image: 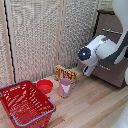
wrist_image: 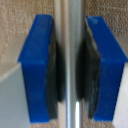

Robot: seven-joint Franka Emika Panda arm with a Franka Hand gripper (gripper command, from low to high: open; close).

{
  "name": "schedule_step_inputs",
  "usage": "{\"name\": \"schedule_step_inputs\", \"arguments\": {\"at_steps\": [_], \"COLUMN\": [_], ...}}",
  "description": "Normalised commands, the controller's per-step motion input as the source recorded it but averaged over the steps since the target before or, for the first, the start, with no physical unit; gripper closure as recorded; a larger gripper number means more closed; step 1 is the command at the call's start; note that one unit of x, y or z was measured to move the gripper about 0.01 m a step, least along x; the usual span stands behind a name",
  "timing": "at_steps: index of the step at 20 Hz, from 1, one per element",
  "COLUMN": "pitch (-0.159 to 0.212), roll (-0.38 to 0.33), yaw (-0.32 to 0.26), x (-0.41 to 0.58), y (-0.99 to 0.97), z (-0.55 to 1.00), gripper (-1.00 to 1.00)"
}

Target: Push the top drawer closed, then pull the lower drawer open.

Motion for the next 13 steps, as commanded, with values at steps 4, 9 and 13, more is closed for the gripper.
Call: {"name": "schedule_step_inputs", "arguments": {"at_steps": [4,9,13], "pitch": [0.003,0.035,0.032], "roll": [-0.002,-0.003,-0.001], "yaw": [0.065,0.095,0.095], "x": [0.009,0.130,0.161], "y": [-0.06,-0.04,0.30], "z": [0.29,0.23,0.01], "gripper": [-1.00,-1.00,-1.00]}}
